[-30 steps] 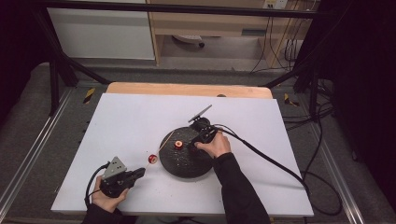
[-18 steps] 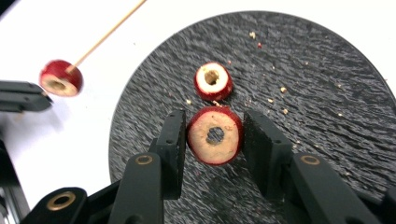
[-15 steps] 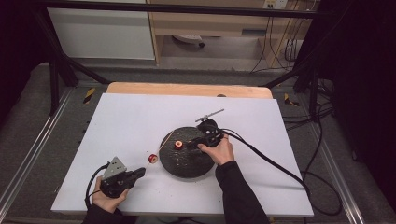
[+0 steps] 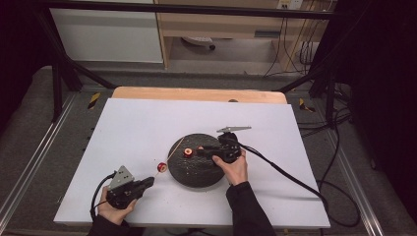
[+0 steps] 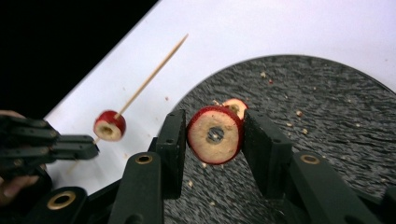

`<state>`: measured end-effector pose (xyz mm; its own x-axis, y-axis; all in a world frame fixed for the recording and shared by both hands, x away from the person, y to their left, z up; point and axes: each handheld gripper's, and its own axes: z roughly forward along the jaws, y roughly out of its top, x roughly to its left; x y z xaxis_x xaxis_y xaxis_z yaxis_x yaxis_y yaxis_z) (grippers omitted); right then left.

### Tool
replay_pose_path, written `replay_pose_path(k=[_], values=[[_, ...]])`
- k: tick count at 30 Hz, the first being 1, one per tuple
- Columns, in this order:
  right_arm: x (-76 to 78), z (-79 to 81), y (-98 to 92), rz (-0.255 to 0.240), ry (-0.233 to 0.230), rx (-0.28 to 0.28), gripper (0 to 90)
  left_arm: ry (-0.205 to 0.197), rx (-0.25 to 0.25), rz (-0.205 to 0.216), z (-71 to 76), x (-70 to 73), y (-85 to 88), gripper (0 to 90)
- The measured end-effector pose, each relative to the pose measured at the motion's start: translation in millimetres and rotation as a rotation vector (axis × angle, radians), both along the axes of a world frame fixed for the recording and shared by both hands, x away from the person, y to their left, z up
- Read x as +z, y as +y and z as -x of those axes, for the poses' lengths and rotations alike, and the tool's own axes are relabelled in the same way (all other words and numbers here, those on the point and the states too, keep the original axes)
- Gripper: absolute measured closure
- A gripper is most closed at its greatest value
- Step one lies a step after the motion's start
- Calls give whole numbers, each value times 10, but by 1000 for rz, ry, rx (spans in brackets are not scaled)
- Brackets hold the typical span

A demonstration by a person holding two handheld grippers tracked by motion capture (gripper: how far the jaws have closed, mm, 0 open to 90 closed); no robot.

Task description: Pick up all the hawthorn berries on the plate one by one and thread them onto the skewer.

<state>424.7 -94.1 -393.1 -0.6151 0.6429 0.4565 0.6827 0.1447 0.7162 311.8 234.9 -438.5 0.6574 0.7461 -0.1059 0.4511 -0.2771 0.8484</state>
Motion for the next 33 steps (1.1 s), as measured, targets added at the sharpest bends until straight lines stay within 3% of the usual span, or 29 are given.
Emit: replay_pose_path(k=[14, 33], values=[[-140, 136, -77, -189, -62, -115, 611, -7, 0, 15, 18, 12, -45, 883], [-130, 197, -36, -316, -153, -206, 611, -17, -5, 27, 27, 23, -114, 883]])
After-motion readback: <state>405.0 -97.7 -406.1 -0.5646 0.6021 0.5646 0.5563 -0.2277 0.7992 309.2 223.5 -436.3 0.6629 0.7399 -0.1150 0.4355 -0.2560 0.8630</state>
